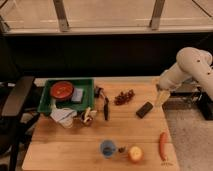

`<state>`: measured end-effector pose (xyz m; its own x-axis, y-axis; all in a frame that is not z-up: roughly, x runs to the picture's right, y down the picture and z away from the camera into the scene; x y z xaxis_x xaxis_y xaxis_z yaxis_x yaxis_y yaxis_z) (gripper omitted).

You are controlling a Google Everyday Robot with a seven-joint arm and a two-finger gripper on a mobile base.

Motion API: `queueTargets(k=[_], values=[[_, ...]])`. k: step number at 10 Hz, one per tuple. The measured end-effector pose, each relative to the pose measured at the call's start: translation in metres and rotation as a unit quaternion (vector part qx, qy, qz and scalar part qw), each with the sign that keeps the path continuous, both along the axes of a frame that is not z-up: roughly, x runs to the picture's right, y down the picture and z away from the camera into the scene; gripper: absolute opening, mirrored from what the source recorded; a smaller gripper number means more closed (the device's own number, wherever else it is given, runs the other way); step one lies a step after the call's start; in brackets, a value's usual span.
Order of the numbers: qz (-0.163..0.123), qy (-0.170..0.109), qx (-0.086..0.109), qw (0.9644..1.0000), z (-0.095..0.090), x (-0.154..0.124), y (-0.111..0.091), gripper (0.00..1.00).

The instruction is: Wipe table surface with eraser

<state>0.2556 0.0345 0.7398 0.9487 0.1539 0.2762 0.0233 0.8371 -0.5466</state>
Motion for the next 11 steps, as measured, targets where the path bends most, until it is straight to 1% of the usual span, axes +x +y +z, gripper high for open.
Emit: queueTargets(k=[1, 2, 3, 4, 5, 6, 7, 8, 9, 11], values=[[-0.056, -0.028, 0.022, 0.9978, 0.006, -0.016, -0.001, 0.8], [-0.098, -0.048, 0.041, 0.9932, 0.013, -0.027, -0.002, 0.8], [-0.116, -0.049, 0.054, 0.9906, 0.019, -0.028, -0.003, 0.8], [-0.122, -0.04, 0.063, 0.9897, 0.026, -0.026, -0.005, 0.8], [-0.123, -0.018, 0.073, 0.9896, 0.043, -0.02, -0.011, 0.8], [-0.121, -0.006, 0.077, 0.9896, 0.054, -0.013, -0.014, 0.8], [-0.115, 0.012, 0.08, 0.9901, 0.065, 0.004, -0.016, 0.8], [-0.096, 0.023, 0.084, 0.9916, 0.072, 0.02, -0.015, 0.8], [-0.084, 0.03, 0.086, 0.9923, 0.074, 0.031, -0.014, 0.8], [-0.085, 0.026, 0.086, 0.9923, 0.075, 0.026, -0.015, 0.8]])
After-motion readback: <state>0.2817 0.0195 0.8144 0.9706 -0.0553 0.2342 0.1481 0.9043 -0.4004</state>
